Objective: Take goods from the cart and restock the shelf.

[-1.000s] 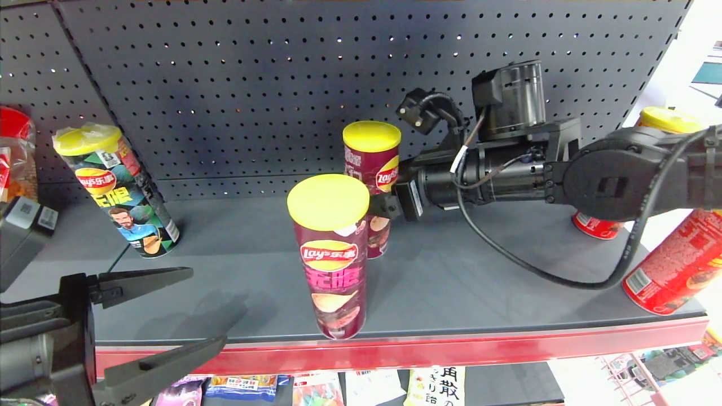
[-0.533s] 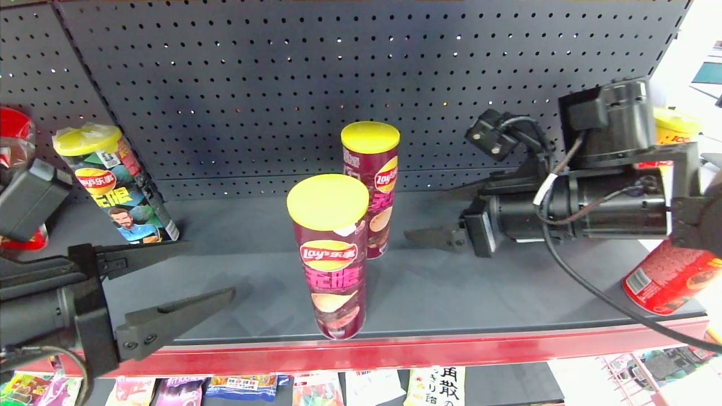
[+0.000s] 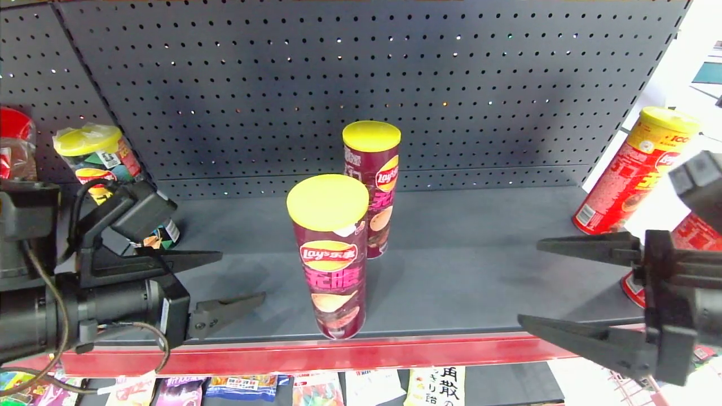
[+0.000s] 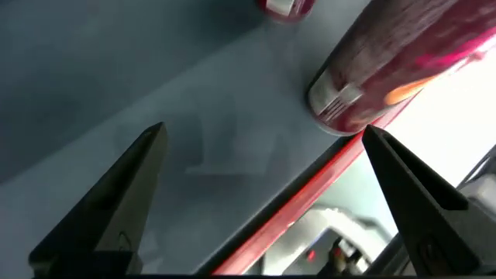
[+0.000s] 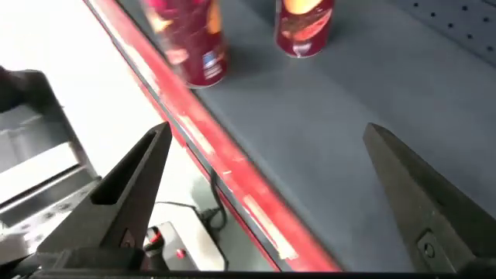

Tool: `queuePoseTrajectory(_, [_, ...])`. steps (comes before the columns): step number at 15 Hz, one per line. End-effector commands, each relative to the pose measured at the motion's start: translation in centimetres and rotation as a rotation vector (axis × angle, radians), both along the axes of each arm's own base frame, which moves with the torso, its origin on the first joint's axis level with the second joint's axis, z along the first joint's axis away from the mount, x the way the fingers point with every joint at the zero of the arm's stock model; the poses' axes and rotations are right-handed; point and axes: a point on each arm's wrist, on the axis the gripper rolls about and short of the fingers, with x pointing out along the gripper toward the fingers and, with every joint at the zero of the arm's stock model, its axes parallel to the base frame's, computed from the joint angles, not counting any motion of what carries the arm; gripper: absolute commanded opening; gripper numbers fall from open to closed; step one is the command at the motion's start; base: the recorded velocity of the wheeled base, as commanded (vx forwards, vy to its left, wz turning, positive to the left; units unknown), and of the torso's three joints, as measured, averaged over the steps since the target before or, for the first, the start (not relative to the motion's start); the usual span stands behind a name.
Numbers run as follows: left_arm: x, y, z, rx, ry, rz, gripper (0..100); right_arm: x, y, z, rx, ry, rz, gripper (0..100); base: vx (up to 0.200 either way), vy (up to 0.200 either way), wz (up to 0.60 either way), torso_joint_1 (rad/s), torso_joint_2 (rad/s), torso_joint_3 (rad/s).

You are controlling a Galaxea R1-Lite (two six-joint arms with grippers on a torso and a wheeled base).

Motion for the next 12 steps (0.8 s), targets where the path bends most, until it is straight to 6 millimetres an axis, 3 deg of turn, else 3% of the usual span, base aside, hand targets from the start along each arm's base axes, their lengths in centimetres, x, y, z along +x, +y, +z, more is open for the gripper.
queuePoseTrajectory(1, [1.5, -0.6, -1.7, 0.047, 0.065, -0.011, 100, -3.8, -2.6, 0.5, 0.084, -0.064, -0.01, 100, 0.0, 0.0, 0.0, 0.0, 0.0, 0.0])
queuePoseTrajectory(5, [2.9, -1.5, -2.9, 0.098, 0.095, -0.031, 100, -4.7, -4.5, 1.2, 0.163, -0.078, -0.138, 100, 0.0, 0.0, 0.0, 0.0, 0.0, 0.0])
queuePoseTrajectory(12, [4.8, -3.1, -3.8, 0.112, 0.114, -0.067, 100, -4.4, -4.9, 1.7, 0.18, -0.092, -0.187, 100, 0.0, 0.0, 0.0, 0.0, 0.0, 0.0])
